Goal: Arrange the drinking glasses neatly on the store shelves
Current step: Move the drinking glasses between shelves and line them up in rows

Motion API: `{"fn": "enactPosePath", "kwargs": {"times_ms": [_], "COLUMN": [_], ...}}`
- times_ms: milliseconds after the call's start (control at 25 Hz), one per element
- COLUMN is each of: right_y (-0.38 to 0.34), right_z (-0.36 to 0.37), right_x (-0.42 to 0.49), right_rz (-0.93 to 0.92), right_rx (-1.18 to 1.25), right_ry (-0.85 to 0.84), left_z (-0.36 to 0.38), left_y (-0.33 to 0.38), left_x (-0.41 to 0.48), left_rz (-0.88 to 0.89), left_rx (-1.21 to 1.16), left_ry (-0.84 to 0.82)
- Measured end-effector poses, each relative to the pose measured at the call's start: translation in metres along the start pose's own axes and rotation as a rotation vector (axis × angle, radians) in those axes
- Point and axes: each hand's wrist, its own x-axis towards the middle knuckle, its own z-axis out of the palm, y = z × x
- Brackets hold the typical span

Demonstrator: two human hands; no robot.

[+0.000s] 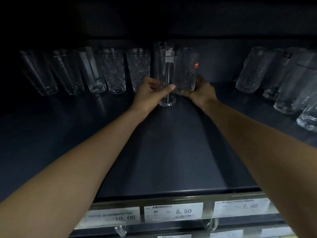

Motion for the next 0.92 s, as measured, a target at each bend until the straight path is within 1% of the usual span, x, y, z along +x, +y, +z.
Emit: {"fn": "enactPosePath", "kwargs": {"times_ms": [320, 640, 920], "right_y": [0.007, 0.007, 0.001], "right_z": [0.004, 0.008, 0.010], "right_x": [0.009, 0.011, 0.009], "right_rz": [0.046, 0.023, 0.077], "right_rx": [-0.079, -0.266, -0.459], "right_ry": [0.026, 0.041, 0.024], "left_z": [-0.001, -0.003, -0.005], "left_y": [-0.003, -0.002, -0.006], "left_x": [0.002, 0.003, 0.005], "left_rz": [0.002, -0.032, -0.044], "left_rx": [0.002, 0.009, 0.017], "left_ry": [0.009, -0.002, -0.001]}}
